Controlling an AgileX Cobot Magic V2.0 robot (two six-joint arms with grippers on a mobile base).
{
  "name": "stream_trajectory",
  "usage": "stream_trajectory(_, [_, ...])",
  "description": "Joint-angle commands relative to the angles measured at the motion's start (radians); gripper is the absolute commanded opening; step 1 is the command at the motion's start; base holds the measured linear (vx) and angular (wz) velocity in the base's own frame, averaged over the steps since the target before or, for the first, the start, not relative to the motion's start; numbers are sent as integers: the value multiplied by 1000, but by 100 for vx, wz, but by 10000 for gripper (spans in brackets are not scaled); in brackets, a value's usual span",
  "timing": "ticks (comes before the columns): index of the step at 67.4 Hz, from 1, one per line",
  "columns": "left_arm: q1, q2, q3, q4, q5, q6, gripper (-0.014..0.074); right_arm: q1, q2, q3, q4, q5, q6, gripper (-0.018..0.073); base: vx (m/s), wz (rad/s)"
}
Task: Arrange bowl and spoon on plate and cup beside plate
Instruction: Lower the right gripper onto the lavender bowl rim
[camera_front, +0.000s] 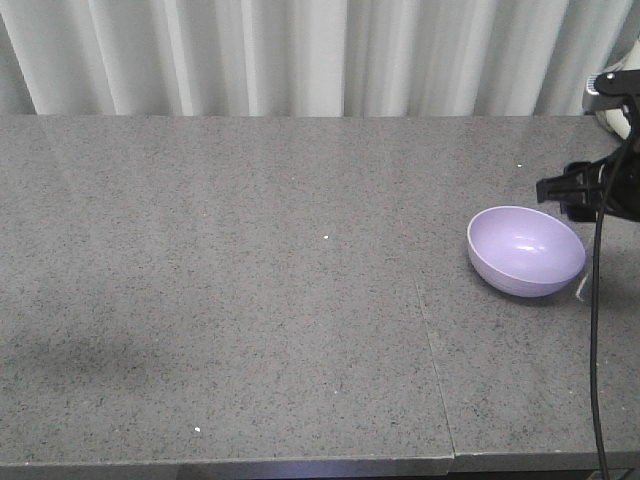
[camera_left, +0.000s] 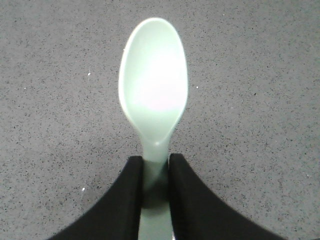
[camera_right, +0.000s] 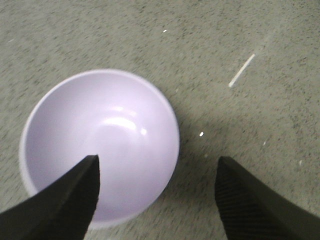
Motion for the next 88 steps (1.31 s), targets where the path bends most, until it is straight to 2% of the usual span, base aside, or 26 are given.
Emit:
stream_trajectory(1, [-4,-19,-28,-9,-22,-4,-6,-53,30,-95,-3,-29,-17,490,0,0])
stream_trajectory(12, [-4,-19,-28,-9,-22,-4,-6,-123,118,-158,137,6,-183,490,0,0])
stream_trajectory(19, [-4,-19,-28,-9,-22,-4,-6,-155,154,-156,259,-11,-251,490,0,0])
stream_trajectory(24, [-4,-19,-28,-9,-22,-4,-6,-166,178,-156,311,-12,-291,490,0,0])
stream_trajectory(59, [-4,-19,-28,-9,-22,-4,-6,-166,321,-155,338,-1,-306,480,0,0])
stream_trajectory(72, [-4,-19,-28,-9,-22,-4,-6,-166,321,-155,341,2,-306,368,0,0])
stream_trajectory(88, [-4,-19,-28,-9,-22,-4,-6,-166,321,-155,334,13,-306,87,0,0])
